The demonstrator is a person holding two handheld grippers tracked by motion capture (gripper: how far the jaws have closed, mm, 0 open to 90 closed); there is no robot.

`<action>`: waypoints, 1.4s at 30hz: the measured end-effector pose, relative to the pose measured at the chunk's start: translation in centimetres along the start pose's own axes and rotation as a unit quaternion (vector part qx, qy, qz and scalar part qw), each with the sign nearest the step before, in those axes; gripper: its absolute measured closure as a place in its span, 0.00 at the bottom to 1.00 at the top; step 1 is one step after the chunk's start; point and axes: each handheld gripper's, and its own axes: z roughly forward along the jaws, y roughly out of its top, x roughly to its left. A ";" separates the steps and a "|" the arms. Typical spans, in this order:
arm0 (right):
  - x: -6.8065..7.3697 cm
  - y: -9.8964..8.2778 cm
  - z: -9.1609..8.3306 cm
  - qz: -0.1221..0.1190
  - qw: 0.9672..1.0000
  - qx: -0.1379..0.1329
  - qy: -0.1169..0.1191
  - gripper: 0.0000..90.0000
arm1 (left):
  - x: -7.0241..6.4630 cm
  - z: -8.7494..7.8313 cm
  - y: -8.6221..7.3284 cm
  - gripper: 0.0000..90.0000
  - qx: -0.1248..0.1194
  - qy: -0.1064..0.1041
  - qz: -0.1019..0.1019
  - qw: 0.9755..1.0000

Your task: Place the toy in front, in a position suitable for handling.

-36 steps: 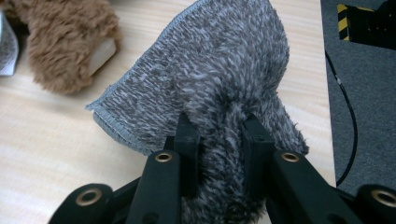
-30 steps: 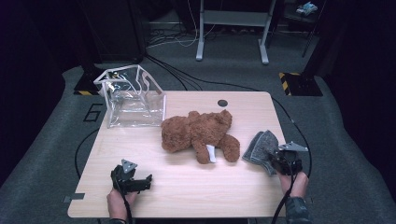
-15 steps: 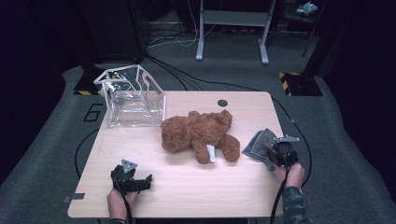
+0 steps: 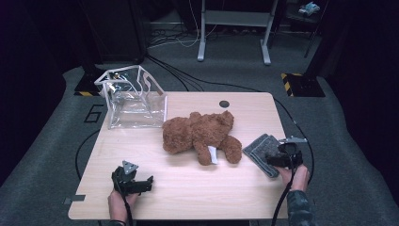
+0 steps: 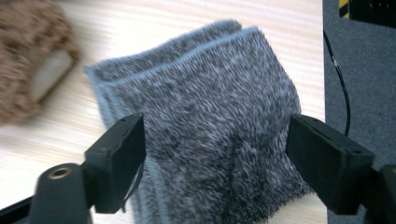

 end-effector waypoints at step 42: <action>9.6 8.2 -0.7 -0.084 0.987 -0.058 0.127 0.16 | -3.9 0.5 12.6 0.01 -0.057 -0.099 0.031 0.993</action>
